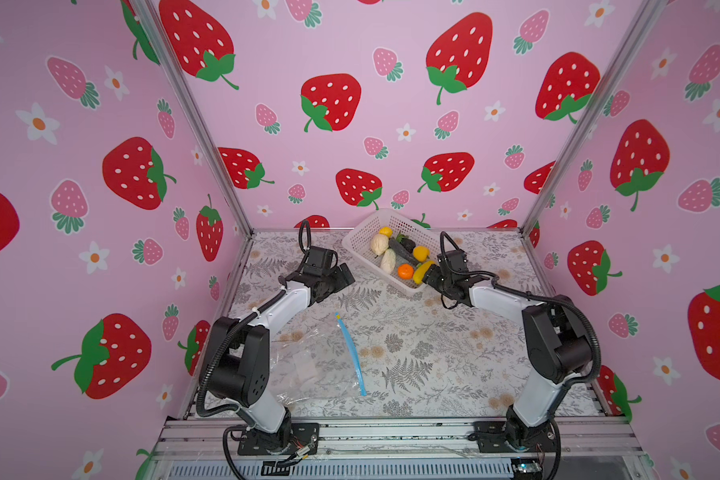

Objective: Place the food in the zip-top bag and seal the zipper

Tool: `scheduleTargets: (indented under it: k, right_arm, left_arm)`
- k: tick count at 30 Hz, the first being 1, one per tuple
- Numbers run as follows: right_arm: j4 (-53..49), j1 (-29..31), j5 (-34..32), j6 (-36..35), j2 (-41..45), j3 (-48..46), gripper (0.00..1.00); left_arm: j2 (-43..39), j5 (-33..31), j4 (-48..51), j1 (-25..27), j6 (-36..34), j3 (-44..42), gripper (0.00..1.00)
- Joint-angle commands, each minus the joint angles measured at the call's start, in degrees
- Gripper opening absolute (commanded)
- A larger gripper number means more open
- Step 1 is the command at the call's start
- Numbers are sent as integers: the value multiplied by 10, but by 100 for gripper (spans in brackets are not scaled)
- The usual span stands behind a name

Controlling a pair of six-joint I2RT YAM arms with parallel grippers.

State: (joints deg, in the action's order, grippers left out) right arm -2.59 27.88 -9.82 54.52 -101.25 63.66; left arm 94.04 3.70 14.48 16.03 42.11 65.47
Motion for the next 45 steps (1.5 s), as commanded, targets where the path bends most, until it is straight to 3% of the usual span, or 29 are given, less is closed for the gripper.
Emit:
scheduleTargets:
  k: [1,6,10,13,16,22,28,45]
  right_arm:
    - [-25,-21,-42,-12,33,-23,76]
    - [-24,-62,-39,-18,52,-42,76]
    - [-18,-73,-31,-42,68,-31,77]
    - [20,-83,44,-93,88,-34,80]
    - [63,-94,89,-98,113,-62,80]
    - [151,-108,190,-111,135,-108,83]
    - [143,-112,205,-106,104,-101,85]
    - [147,-112,218,-118,59,-58,83]
  left_arm:
    - [10,1,14,-7,-1,40,97]
    - [38,1,26,-13,-37,95,97]
    - [102,76,14,-24,-65,171,97]
    - [168,149,0,-29,-87,243,96]
    - [234,214,0,-32,-93,321,95]
    - [334,272,20,-34,-100,448,96]
    - [396,294,32,-36,-93,518,97]
    - [342,324,-32,-19,-71,426,98]
